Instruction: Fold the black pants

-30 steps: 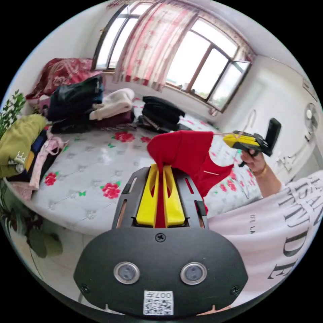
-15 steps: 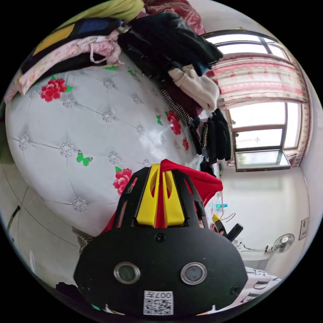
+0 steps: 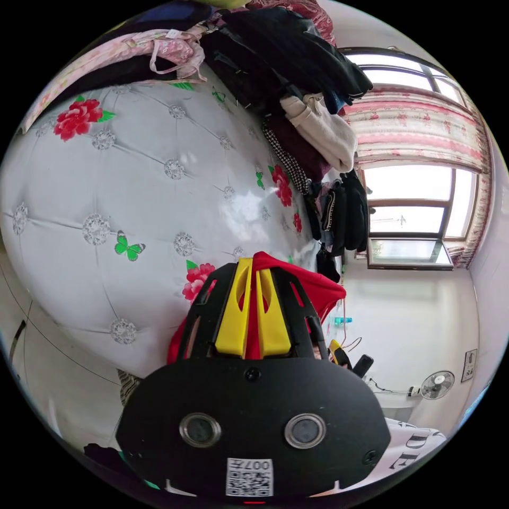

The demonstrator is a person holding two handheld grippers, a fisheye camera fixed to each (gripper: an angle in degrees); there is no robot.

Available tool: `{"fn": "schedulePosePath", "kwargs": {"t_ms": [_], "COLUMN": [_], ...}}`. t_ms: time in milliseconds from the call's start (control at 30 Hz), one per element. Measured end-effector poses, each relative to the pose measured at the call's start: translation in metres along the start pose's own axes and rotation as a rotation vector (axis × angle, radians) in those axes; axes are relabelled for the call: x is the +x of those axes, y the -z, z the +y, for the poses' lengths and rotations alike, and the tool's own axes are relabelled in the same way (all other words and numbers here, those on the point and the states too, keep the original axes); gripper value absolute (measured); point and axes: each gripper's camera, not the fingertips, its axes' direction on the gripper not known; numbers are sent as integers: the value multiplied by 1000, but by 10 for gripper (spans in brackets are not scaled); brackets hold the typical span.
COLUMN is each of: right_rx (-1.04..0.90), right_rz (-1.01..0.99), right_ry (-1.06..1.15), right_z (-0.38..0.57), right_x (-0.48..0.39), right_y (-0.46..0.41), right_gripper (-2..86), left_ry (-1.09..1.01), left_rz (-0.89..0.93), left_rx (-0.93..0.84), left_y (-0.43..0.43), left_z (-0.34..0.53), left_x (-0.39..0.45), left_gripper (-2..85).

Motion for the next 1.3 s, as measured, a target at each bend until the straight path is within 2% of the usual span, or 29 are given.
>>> {"fn": "schedulePosePath", "kwargs": {"t_ms": [300,367,400,433,500,567,633,700,800,867,967,1033,1133,1267,1300], "right_rx": [-21,245,358,449,492,570,599,564,423,423,461,436,322,24,-11], "right_rz": [-18,-98,-129,-153,-10,129,153,166,313,545,721,709,516,283,239], "right_ry": [13,-178,-239,-333,-402,-501,-560,-612,-766,-813,-769,-719,-475,-43,4], "right_z": [-9,7,14,28,40,57,60,56,51,54,51,42,0,-64,-69], "right_x": [-16,15,29,54,75,97,115,137,166,151,120,111,80,-12,-25], "right_y": [-23,14,31,58,95,138,159,169,169,171,165,157,119,-6,-26], "right_gripper": [-2,-2,-2,-1,1,9,27,61,98,104,105,104,101,102,104], "left_ry": [183,301,387,458,393,258,138,119,41,-25,-127,-160,-184,-180,-176], "left_rz": [46,-120,-126,-21,69,1,-14,22,22,-7,-66,-70,-71,-50,-38], "left_rx": [47,147,200,252,209,132,121,114,95,70,56,46,38,40,37], "left_y": [23,44,62,78,88,92,94,92,90,92,101,107,111,113,113], "left_z": [11,21,28,38,41,42,49,52,54,55,64,74,85,95,98], "left_x": [-5,-23,-50,-73,-80,-62,-38,-26,0,17,40,45,45,39,37], "left_gripper": [-10,-10,-10,-10,-10,-10,-9,-9,-10,-9,-9,-9,-9,-10,-10]}}
